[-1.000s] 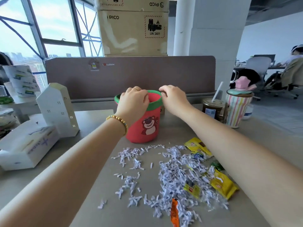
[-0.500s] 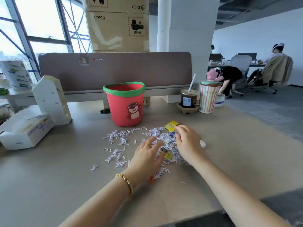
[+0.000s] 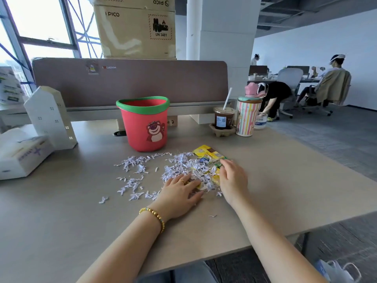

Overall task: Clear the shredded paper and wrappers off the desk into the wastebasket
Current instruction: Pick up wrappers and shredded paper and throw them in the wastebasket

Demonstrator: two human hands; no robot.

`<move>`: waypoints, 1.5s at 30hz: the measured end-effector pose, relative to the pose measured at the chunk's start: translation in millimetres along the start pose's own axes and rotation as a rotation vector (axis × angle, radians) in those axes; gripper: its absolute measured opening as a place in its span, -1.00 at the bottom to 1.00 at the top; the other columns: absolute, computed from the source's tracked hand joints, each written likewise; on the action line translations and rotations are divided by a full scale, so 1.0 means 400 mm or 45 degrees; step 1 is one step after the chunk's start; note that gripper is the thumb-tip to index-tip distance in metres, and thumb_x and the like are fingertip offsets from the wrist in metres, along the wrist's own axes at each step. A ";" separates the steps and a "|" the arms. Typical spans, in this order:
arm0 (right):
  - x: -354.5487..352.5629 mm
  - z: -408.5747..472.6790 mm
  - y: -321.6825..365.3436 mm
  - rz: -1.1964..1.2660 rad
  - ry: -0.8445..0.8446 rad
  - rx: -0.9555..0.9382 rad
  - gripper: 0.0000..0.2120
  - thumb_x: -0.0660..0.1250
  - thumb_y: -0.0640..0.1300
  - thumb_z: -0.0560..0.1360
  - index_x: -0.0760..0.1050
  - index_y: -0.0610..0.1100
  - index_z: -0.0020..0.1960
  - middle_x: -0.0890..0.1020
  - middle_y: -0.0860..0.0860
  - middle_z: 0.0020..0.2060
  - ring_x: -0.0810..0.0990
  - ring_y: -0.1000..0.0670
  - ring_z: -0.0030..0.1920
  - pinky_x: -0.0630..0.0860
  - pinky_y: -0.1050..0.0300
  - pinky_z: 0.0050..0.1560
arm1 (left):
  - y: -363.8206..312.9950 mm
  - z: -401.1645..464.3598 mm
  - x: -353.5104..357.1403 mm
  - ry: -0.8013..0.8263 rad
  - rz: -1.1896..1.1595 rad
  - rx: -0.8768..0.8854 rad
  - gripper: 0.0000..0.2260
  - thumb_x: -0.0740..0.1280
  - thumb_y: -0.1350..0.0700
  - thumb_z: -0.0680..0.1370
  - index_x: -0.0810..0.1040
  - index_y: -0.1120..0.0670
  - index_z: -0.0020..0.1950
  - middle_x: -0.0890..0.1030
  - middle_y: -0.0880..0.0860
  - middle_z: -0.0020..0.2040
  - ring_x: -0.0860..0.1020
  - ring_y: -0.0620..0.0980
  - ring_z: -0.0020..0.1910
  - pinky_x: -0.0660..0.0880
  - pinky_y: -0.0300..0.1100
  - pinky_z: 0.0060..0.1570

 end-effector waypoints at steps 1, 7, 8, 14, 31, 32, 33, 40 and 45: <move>-0.014 0.001 -0.012 0.035 -0.050 0.048 -0.64 0.09 -0.23 0.58 0.38 -0.18 0.36 0.47 -0.11 0.34 0.34 -0.10 0.40 0.22 -0.01 0.43 | 0.003 -0.001 -0.001 -0.017 -0.009 -0.011 -0.57 0.02 -0.20 0.58 0.19 -0.19 0.45 0.16 -0.04 0.53 0.07 0.02 0.52 0.00 -0.03 0.49; 0.002 -0.004 -0.048 -0.185 0.141 0.139 -0.56 0.08 -0.18 0.57 0.25 -0.11 0.45 0.33 -0.10 0.43 0.24 -0.11 0.45 0.20 -0.06 0.45 | 0.009 -0.004 -0.004 -0.139 0.049 -0.021 -0.59 0.03 -0.20 0.58 0.29 -0.17 0.40 0.33 -0.05 0.42 0.24 0.02 0.41 0.20 -0.06 0.39; 0.009 -0.004 -0.049 -0.220 0.187 0.152 -0.57 0.06 -0.13 0.59 0.23 -0.08 0.46 0.28 -0.08 0.47 0.19 -0.10 0.48 0.15 -0.06 0.48 | 0.010 -0.004 -0.005 -0.155 0.052 -0.020 -0.60 0.04 -0.20 0.57 0.31 -0.17 0.39 0.36 -0.04 0.39 0.26 0.02 0.39 0.22 -0.06 0.37; 0.008 -0.018 -0.031 -0.337 0.229 0.118 -0.59 0.05 0.12 0.58 0.42 -0.06 0.30 0.37 -0.06 0.35 0.25 -0.11 0.40 0.19 -0.03 0.40 | 0.007 -0.007 -0.010 -0.190 -0.006 -0.009 -0.61 0.08 -0.20 0.57 0.41 -0.08 0.32 0.41 0.05 0.22 0.38 0.06 0.25 0.38 -0.10 0.24; 0.018 -0.027 -0.013 -0.450 0.269 0.066 -0.49 0.10 0.27 0.51 0.33 -0.09 0.24 0.39 -0.12 0.26 0.32 -0.16 0.29 0.29 -0.01 0.28 | 0.013 -0.015 -0.038 -0.375 0.047 -0.094 -0.65 0.02 -0.07 0.62 0.50 0.12 -0.03 0.61 0.13 -0.04 0.58 0.15 -0.05 0.48 -0.06 -0.16; 0.017 -0.027 -0.010 -0.454 0.256 0.053 -0.50 0.10 0.26 0.51 0.34 -0.11 0.23 0.40 -0.12 0.25 0.33 -0.16 0.28 0.29 0.00 0.27 | 0.015 -0.015 -0.040 -0.388 0.046 -0.107 -0.65 0.02 -0.07 0.62 0.50 0.11 -0.03 0.61 0.13 -0.04 0.58 0.16 -0.06 0.48 -0.05 -0.16; 0.017 -0.027 -0.008 -0.459 0.250 0.040 -0.51 0.10 0.25 0.52 0.34 -0.12 0.21 0.41 -0.12 0.24 0.33 -0.16 0.27 0.30 0.01 0.26 | 0.015 -0.016 -0.042 -0.404 0.056 -0.116 -0.65 0.02 -0.07 0.62 0.51 0.11 -0.03 0.61 0.13 -0.04 0.59 0.16 -0.07 0.48 -0.06 -0.17; 0.018 -0.027 0.024 -0.486 0.262 -0.123 -0.63 0.05 0.09 0.60 0.37 -0.21 0.12 0.53 -0.14 0.14 0.43 -0.15 0.18 0.39 0.01 0.12 | 0.019 -0.015 -0.055 -0.469 0.063 -0.124 -0.64 0.03 -0.07 0.62 0.51 0.12 -0.02 0.61 0.13 -0.05 0.58 0.18 -0.07 0.48 -0.08 -0.19; 0.016 -0.023 0.039 -0.428 0.214 -0.153 -0.75 0.01 -0.07 0.62 0.35 -0.20 0.11 0.58 -0.17 0.07 0.49 -0.18 0.11 0.43 0.00 -0.05 | 0.040 -0.013 -0.073 -0.519 0.032 -0.124 -0.64 0.04 -0.06 0.62 0.50 0.14 -0.07 0.61 0.15 -0.10 0.58 0.21 -0.13 0.42 -0.08 -0.26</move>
Point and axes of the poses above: each hand's wrist, its own z-axis towards the middle knuckle, its own x-axis out of the palm, y = z × x, the point moved 5 cm from there along z, towards the middle knuckle
